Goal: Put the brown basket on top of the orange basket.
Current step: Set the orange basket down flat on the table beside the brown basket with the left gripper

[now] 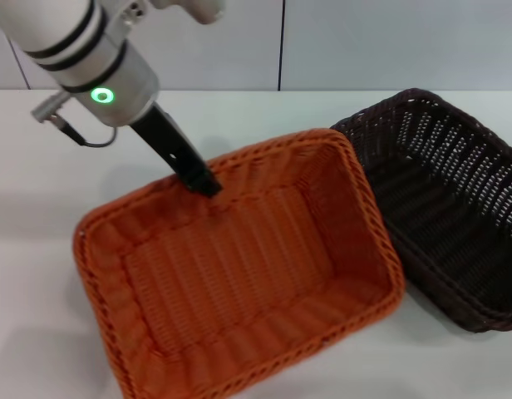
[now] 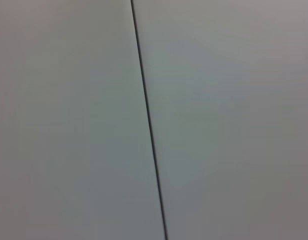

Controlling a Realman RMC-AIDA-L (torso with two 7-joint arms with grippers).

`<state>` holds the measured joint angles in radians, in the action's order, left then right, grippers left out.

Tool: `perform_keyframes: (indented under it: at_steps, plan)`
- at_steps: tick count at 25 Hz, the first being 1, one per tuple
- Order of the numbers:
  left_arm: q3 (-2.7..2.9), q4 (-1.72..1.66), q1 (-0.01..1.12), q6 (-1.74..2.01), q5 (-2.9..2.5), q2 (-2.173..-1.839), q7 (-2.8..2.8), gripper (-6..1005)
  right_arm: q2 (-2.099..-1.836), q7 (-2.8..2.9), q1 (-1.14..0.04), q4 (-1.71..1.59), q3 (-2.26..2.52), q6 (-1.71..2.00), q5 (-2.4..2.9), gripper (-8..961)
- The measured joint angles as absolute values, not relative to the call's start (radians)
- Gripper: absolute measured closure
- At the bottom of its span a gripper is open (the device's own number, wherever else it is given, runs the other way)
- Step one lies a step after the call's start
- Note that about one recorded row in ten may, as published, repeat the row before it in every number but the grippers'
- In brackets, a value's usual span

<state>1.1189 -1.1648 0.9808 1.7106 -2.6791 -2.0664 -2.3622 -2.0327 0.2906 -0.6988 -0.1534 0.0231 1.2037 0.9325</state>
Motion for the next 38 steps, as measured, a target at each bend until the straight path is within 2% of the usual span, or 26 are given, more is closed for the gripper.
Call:
perform_keyframes:
  at_steps: [23,35,38]
  plan:
    - [1.228,-1.083,1.062,1.632,-2.574,-2.066,-2.331,773,-2.028,0.291,-0.674,-0.15,0.015,1.199,0.933,319]
    - [1.317,-1.105,1.051,1.598,-2.594,-2.067,-2.377,753,-2.03,0.291,-0.673,-0.149,0.014,1.198,0.933,318]
    - [1.316,-1.114,1.045,1.595,-2.597,-2.067,-2.378,628,-2.031,0.291,-0.673,-0.148,0.014,1.198,0.933,318]
